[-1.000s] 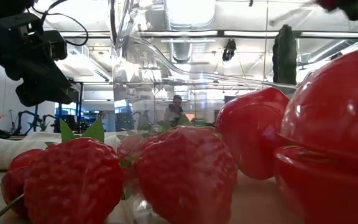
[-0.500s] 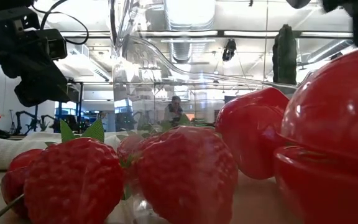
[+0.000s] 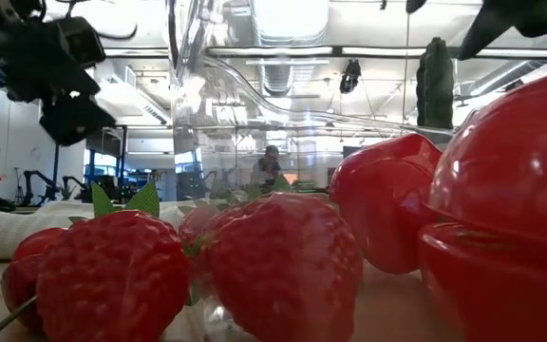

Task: Pick and placing Produce into tupperware
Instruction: Put the red cherry into the transparent bin

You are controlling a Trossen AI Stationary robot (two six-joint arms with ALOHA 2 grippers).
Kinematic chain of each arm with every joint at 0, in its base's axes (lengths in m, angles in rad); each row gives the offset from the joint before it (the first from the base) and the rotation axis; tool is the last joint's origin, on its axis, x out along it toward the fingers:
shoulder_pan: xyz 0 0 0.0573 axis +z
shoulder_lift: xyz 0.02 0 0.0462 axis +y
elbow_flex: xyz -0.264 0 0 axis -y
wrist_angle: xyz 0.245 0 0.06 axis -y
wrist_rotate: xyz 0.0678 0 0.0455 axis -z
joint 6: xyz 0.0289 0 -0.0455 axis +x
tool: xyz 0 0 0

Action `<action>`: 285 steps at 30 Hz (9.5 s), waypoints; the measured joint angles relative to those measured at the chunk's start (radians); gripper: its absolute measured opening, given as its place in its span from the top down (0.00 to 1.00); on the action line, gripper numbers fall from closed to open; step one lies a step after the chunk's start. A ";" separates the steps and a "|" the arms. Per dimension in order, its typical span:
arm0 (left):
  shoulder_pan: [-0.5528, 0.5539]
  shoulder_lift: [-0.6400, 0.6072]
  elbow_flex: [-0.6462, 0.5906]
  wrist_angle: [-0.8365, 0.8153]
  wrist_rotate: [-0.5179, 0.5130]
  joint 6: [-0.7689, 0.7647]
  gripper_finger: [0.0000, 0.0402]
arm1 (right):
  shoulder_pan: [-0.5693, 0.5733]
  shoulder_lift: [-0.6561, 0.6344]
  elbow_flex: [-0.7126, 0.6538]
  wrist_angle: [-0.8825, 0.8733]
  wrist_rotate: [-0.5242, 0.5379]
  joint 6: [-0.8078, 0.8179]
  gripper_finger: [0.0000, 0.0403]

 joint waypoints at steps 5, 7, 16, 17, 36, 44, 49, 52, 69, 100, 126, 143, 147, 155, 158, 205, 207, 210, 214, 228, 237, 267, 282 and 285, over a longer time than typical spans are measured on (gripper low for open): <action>-0.009 0.037 0.076 0.020 0.030 0.054 0.51 | -0.004 -0.035 0.000 -0.112 0.050 -0.063 0.44; -0.028 0.070 0.128 0.024 0.012 0.055 0.51 | -0.008 -0.042 0.000 -0.168 0.049 -0.086 0.44; -0.177 0.381 0.330 0.010 -0.083 0.052 0.61 | 0.011 -0.083 -0.002 -0.220 0.051 -0.212 0.44; -0.202 0.422 0.352 0.009 -0.080 0.041 0.63 | 0.015 -0.085 -0.002 -0.221 0.052 -0.227 0.44; -0.464 0.789 0.531 -0.082 -0.076 -0.203 0.68 | 0.039 -0.085 -0.002 -0.220 0.048 -0.422 0.44; -0.511 0.971 0.654 -0.104 -0.085 -0.200 0.67 | 0.079 -0.085 -0.002 -0.220 0.048 -0.397 0.44; -0.509 1.022 0.699 -0.115 -0.092 -0.199 0.60 | 0.100 -0.085 -0.002 -0.221 0.049 -0.370 0.44; -0.509 1.023 0.693 -0.116 -0.105 -0.180 0.54 | 0.101 -0.086 -0.007 -0.225 0.049 -0.357 0.44; -0.503 1.079 0.685 -0.028 -0.280 0.107 0.49 | 0.101 -0.086 -0.043 -0.256 0.048 -0.297 0.44; -0.501 1.241 0.757 -0.040 -0.388 -0.019 0.49 | 0.110 -0.092 -0.035 -0.475 0.068 -0.174 0.44; -0.475 1.241 0.740 -0.050 -0.328 -0.015 0.62 | 0.110 -0.092 -0.036 -0.468 0.086 -0.148 0.44; -0.475 1.229 0.737 -0.074 -0.317 -0.019 0.75 | 0.110 -0.092 -0.037 -0.464 0.086 -0.147 0.44; -0.475 1.181 0.738 -0.118 -0.293 -0.017 0.75 | 0.110 -0.092 -0.037 -0.461 0.086 -0.147 0.44; -0.469 1.020 0.756 -0.249 -0.275 0.039 0.75 | 0.110 -0.092 -0.037 -0.457 0.096 -0.148 0.44; -0.444 0.950 0.756 -0.253 -0.277 0.058 0.75 | 0.110 -0.092 -0.037 -0.457 0.102 -0.148 0.44; -0.257 1.085 0.763 0.536 0.096 -0.209 0.73 | 0.229 -0.108 -0.037 -0.531 0.103 -0.080 0.44; -0.257 1.053 0.758 0.477 0.095 -0.209 0.75 | 0.238 -0.124 -0.037 -0.596 0.090 0.040 0.44; -0.255 1.003 0.757 0.375 0.091 -0.209 0.77 | 0.236 -0.148 -0.045 -0.666 0.003 0.182 0.44; -0.255 0.936 0.757 0.170 0.053 -0.208 0.79 | 0.225 -0.175 -0.069 -0.674 -0.052 0.221 0.44; -0.262 0.813 0.702 -0.225 -0.033 -0.198 0.80 | 0.120 -0.377 -0.413 -0.145 -0.085 0.168 0.44; -0.269 0.778 0.605 -0.217 -0.031 -0.209 0.80 | 0.006 -0.366 -0.552 -0.102 -0.090 -0.223 0.44; -0.316 0.713 0.499 -0.170 -0.036 -0.261 0.80 | -0.347 -0.259 -0.645 0.230 -0.393 -0.319 0.51; -0.322 0.713 0.499 -0.159 -0.035 -0.264 0.80 | -0.379 -0.117 -0.619 0.326 -0.479 -0.326 0.51; -0.322 0.713 0.499 -0.158 -0.035 -0.264 0.80 | -0.379 -0.121 -0.612 0.318 -0.462 -0.329 0.51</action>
